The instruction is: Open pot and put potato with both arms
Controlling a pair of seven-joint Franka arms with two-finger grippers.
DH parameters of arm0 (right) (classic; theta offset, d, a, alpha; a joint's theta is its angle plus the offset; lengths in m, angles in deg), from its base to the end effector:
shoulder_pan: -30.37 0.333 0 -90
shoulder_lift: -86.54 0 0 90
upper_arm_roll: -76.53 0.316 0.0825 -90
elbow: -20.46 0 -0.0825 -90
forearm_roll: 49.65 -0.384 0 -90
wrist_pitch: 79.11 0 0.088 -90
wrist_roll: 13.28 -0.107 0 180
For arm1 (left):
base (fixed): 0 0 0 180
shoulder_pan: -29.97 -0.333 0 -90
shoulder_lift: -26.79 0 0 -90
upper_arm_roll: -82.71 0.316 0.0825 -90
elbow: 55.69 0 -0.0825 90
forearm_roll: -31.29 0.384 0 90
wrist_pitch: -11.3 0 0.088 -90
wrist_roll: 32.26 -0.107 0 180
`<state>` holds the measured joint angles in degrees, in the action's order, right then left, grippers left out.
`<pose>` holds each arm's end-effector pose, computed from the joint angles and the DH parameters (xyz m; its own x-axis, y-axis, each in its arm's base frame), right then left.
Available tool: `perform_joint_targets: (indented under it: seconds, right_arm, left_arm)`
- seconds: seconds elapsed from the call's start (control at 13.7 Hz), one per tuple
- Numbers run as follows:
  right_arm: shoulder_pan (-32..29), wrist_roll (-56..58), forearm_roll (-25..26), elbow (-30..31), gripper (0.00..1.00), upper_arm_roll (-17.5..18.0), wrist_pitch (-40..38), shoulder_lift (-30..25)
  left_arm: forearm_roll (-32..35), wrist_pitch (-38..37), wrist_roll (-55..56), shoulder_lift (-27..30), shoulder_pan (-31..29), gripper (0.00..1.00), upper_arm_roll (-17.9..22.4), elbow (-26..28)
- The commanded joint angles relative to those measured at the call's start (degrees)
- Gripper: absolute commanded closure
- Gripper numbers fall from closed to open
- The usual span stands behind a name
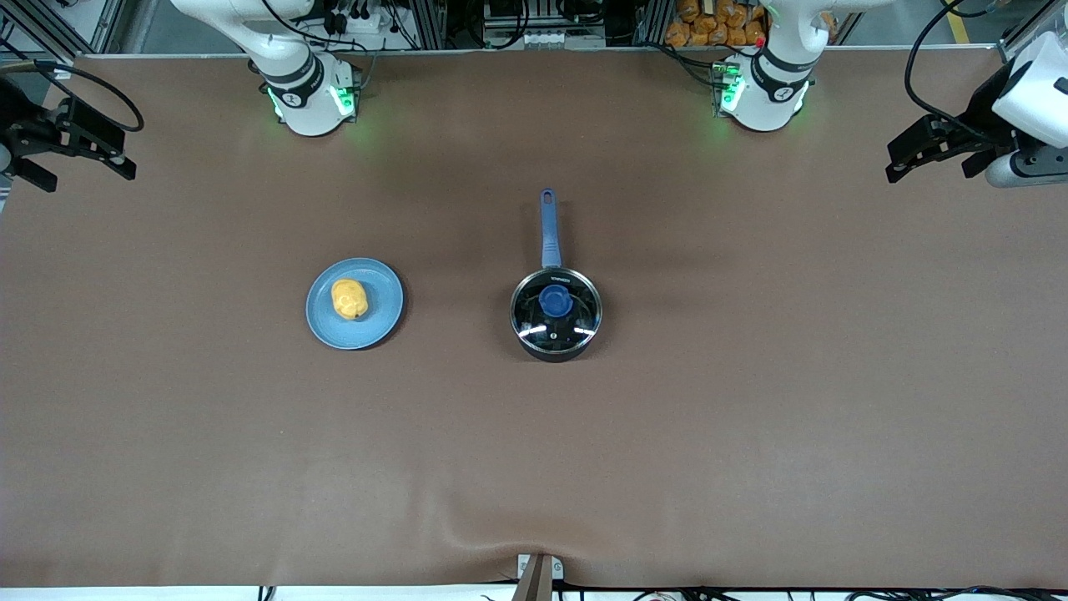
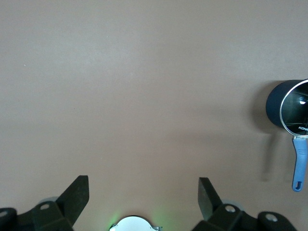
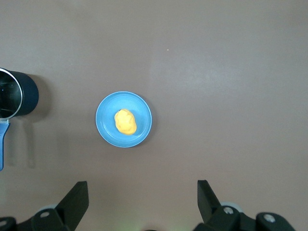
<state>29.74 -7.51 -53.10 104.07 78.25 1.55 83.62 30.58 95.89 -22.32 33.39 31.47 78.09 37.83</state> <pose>0.5196 0.0176 0.6895 0.9916 0.1289 0.0055 0.1290 -0.9900 -0.0576 0.5050 -0.0582 0.6487 0.9969 0.0665 -0.0409 0.0663 -0.9978 -0.0040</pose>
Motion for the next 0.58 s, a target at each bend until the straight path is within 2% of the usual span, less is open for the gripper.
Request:
perform_joint_targets:
  seconds: [0.0, 0.29, 0.51]
  right_arm:
    - [-0.51, 0.21, 0.46, 0.67, 0.00, 0.48, -0.16, -0.69]
    - [-0.69, 0.21, 0.37, 0.67, 0.00, 0.48, -0.33, -0.69]
    - [-0.51, 0.12, 0.37, 0.76, 0.00, 0.48, -0.42, -0.69]
  left_arm:
    - [0.36, -0.56, -1.32, -0.97, 0.43, 0.00, -0.30, -0.70]
    - [0.18, 1.81, -0.36, -3.69, 2.01, 0.00, -2.58, -0.97]
    - [0.18, 4.97, 4.02, -7.89, 2.36, 0.00, -7.93, -1.49]
